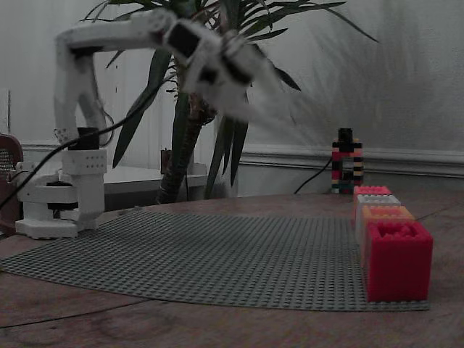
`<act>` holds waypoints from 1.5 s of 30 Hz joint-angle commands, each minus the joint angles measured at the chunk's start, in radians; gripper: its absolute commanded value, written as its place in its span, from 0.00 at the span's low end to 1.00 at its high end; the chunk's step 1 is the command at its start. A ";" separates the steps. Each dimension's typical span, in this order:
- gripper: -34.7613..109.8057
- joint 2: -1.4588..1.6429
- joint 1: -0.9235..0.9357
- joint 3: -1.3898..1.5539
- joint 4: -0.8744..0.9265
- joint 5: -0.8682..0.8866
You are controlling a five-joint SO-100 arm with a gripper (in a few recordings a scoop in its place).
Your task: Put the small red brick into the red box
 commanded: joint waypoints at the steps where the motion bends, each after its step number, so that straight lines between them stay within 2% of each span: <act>1: 0.24 0.296 -0.071 0.330 0.060 0.011; 5: 0.24 0.511 -0.120 0.583 0.150 0.046; 10: 0.24 0.778 -0.137 0.765 0.310 0.083; 22: 0.24 1.273 -0.163 0.933 0.601 0.170; 27: 0.24 1.342 -0.184 0.934 0.689 0.198; 45: 0.24 1.342 -0.202 0.934 0.689 0.230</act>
